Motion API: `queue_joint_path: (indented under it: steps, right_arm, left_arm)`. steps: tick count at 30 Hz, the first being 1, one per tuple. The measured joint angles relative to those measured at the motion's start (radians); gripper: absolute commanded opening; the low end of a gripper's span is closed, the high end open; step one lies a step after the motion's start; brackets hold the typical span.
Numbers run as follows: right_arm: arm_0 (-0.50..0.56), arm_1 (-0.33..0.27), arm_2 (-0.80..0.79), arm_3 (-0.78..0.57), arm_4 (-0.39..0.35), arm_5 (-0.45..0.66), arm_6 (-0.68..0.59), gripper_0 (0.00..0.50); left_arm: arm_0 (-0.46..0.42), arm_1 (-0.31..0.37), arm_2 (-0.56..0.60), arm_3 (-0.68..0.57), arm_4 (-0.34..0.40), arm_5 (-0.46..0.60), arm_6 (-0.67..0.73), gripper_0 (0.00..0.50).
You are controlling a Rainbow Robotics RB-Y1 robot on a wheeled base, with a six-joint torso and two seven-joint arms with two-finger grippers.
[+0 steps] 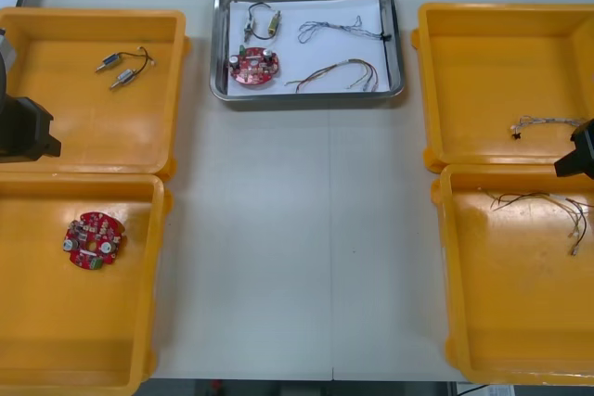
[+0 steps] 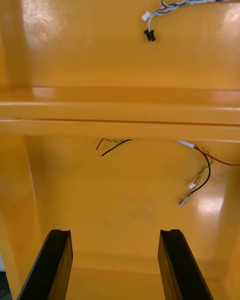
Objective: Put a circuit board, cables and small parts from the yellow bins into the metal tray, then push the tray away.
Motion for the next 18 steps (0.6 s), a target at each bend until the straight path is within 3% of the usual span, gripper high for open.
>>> queue_joint_path:
  steps: [18]
  right_arm:
    - [0.07,0.0,-0.042,-0.023,0.03,0.0,0.0,0.5]
  left_arm:
    - [0.0,0.0,0.0,0.0,0.0,0.0,0.0,0.5]
